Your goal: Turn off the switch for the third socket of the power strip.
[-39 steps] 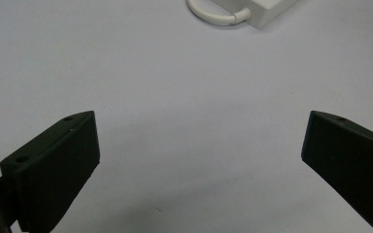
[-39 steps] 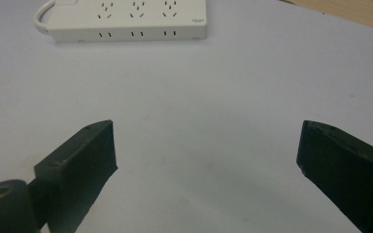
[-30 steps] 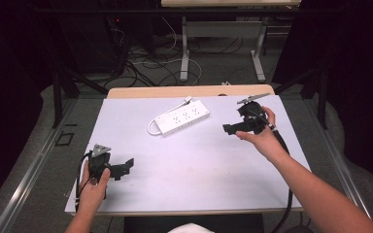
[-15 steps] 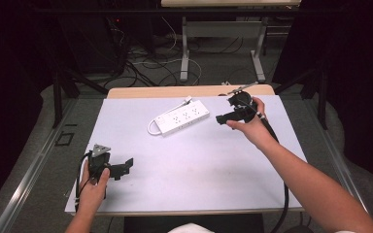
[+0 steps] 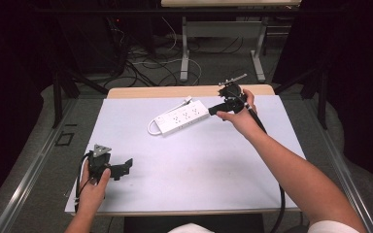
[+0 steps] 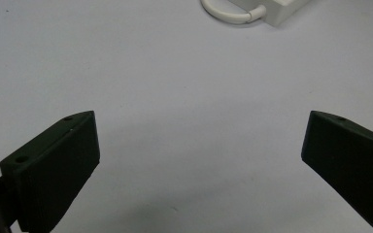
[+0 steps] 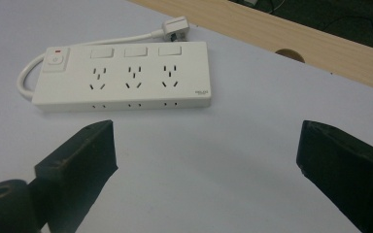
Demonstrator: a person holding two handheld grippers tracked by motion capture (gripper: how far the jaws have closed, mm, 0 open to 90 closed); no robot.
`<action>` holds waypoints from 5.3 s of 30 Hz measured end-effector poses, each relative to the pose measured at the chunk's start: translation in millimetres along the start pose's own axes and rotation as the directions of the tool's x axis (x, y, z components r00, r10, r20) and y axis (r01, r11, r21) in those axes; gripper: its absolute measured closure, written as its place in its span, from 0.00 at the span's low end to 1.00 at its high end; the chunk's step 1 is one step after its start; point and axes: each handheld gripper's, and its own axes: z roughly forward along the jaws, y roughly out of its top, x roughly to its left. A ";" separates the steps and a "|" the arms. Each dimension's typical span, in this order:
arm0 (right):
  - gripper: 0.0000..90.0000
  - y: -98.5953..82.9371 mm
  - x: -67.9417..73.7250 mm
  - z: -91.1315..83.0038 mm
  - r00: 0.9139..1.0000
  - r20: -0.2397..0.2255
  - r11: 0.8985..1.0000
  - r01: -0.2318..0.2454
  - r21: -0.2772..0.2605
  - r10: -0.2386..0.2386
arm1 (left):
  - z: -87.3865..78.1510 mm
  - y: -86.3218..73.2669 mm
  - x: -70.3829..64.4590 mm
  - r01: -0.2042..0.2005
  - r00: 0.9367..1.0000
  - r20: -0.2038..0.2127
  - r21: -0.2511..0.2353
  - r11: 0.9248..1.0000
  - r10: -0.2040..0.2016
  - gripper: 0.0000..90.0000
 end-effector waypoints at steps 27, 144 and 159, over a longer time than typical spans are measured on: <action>0.27 34.0 16.1 38.7 0.992 0.059 0.994 -0.112 0.018 0.110 | 2.3 -1.0 -1.2 -0.017 1.000 0.000 0.015 1.000 0.017 0.00; 0.86 28.2 19.1 169.2 0.986 -0.080 0.982 -0.152 -0.108 0.144 | 1.9 -3.4 -3.5 -0.032 0.999 0.001 0.042 0.999 0.032 0.00; 0.96 28.1 19.3 173.6 0.989 -0.066 0.983 -0.138 -0.118 0.131 | 3.2 -4.2 -4.4 -0.038 0.999 0.005 0.037 0.999 0.038 0.00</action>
